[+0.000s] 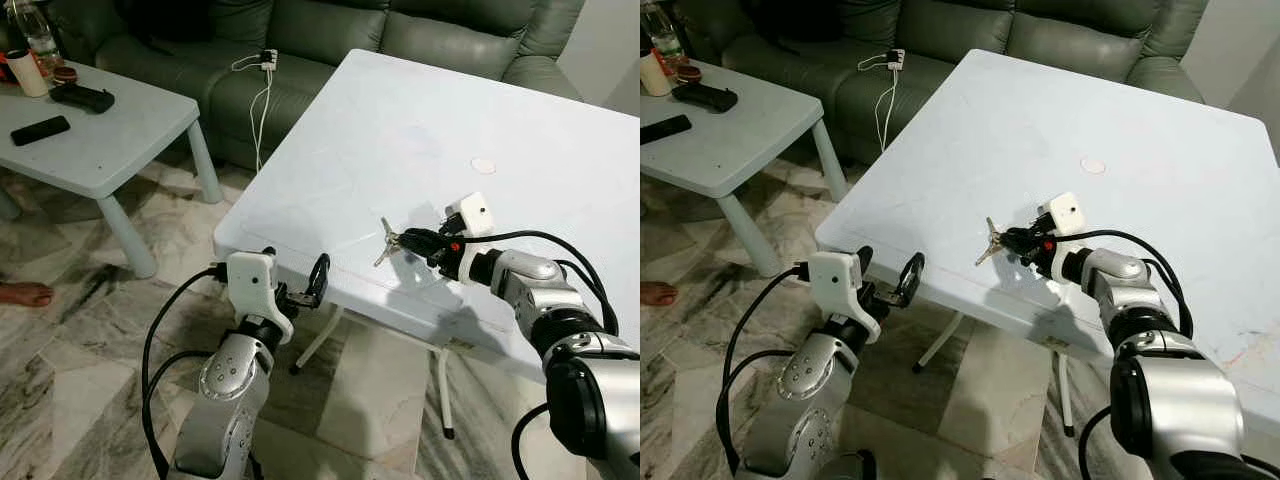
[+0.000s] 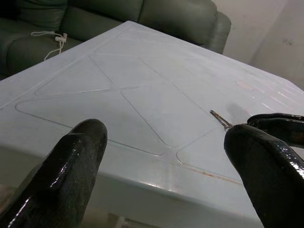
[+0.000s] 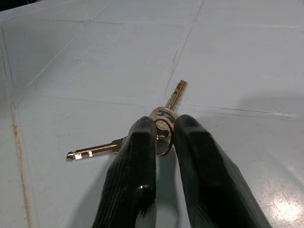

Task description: Hang keys on a hook

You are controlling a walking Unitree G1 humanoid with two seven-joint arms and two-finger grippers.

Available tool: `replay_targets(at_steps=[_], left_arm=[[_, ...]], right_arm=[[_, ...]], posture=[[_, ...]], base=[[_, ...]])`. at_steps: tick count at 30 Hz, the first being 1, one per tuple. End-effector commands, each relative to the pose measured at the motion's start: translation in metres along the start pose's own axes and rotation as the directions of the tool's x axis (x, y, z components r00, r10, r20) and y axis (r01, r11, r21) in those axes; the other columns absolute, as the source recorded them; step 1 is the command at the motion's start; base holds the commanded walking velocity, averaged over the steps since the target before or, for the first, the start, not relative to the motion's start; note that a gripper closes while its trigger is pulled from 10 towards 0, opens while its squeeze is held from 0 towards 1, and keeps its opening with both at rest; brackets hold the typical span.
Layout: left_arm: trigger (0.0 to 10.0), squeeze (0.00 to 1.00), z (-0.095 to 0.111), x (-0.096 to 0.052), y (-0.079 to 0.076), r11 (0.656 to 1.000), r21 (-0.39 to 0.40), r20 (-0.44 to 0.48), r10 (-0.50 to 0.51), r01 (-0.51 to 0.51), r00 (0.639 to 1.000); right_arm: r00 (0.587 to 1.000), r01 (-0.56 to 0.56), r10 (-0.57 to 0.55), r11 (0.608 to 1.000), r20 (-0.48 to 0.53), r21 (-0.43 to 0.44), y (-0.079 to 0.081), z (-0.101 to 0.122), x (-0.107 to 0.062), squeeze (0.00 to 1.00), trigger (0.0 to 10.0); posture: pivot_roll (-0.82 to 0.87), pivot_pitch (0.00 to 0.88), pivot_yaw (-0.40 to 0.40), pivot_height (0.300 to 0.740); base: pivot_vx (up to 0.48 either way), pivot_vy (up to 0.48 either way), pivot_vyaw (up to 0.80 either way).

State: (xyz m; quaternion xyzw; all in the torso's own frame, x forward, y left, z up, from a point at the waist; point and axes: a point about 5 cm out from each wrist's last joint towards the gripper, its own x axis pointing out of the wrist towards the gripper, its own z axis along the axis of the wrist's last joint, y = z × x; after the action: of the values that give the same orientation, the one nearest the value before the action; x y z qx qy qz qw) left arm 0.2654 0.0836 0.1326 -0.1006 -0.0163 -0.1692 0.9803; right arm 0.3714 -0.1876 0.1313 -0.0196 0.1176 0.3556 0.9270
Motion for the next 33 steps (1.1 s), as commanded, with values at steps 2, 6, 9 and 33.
replay_targets(at_steps=[2,6,9,33], left_arm=[[10.0,0.00,-0.0008,0.0034,-0.0084,0.999,-0.030,0.005,-0.015,0.015,1.000],[10.0,0.00,-0.0007,0.0034,-0.0084,0.999,-0.030,0.007,-0.015,0.016,1.000],[10.0,0.00,-0.0003,0.0035,-0.0086,0.999,-0.031,0.009,-0.015,0.015,1.000],[10.0,0.00,0.0004,0.0035,-0.0085,0.999,-0.037,0.010,-0.009,0.010,1.000]], right_arm=[[1.000,0.001,-0.001,1.000,0.004,-0.008,-0.0029,0.0058,-0.0014,0.00,10.0],[1.000,-0.005,0.005,1.000,-0.018,-0.016,-0.0012,0.0043,0.0005,0.00,10.0],[1.000,0.010,-0.010,1.000,-0.025,-0.019,-0.0002,0.0036,0.0026,0.00,10.0],[0.999,0.020,-0.021,0.999,-0.034,-0.027,0.0018,0.0058,0.0071,0.00,10.0]], posture=[[0.08,0.102,-0.104,0.740],[0.08,0.101,-0.105,0.740],[0.08,0.105,-0.107,0.740],[0.08,0.119,-0.109,0.740]], base=[[0.000,0.000,0.00],[0.000,0.000,0.00],[0.000,0.000,0.00],[0.000,0.000,0.00]])
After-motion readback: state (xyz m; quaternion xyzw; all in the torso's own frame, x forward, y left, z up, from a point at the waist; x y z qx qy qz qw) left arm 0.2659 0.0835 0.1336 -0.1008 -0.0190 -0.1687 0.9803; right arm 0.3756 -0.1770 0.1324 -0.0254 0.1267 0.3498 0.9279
